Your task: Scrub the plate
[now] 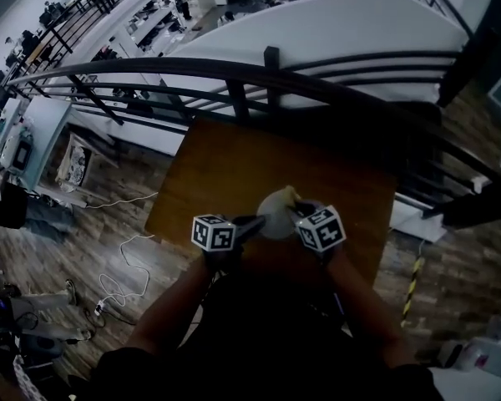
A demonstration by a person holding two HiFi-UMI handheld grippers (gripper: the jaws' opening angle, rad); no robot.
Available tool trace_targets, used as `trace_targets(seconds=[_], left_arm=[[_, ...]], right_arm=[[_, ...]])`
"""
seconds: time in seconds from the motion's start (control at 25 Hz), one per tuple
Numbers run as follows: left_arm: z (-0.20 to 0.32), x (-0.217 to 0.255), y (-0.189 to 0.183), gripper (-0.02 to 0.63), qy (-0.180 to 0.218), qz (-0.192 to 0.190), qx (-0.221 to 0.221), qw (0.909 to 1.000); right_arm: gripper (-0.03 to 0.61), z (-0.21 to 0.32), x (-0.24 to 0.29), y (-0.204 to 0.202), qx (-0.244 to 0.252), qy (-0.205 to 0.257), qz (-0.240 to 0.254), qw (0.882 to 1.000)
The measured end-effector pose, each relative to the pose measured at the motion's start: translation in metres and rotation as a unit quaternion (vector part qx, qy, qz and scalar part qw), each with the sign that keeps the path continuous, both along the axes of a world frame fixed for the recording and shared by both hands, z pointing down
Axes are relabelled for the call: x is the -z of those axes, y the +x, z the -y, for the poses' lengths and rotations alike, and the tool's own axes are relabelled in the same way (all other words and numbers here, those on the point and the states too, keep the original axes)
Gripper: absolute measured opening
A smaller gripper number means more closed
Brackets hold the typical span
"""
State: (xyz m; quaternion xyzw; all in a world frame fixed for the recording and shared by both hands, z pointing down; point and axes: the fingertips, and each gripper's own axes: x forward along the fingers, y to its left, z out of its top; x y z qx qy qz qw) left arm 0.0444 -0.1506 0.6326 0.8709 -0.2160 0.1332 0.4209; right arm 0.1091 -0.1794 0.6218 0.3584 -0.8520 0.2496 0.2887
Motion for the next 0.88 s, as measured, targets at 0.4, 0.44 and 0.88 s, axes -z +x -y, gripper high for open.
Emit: trace_targets(seconds=[0.4, 0.44, 0.88], left_arm=[[0.031, 0.043, -0.010, 0.020, 0.056, -0.004, 0.044, 0.9975], [0.031, 0.045, -0.012, 0.020, 0.059, -0.002, 0.047, 0.9972], [-0.008, 0.034, -0.001, 0.025, 0.036, 0.002, 0.021, 0.9991]], right_arm=[[0.058, -0.047, 0.000, -0.051, 0.080, -0.010, 0.014, 0.997], [0.058, -0.051, -0.007, -0.048, 0.080, -0.018, 0.008, 0.997], [0.060, -0.014, 0.012, 0.011, -0.007, 0.001, -0.015, 1.000]])
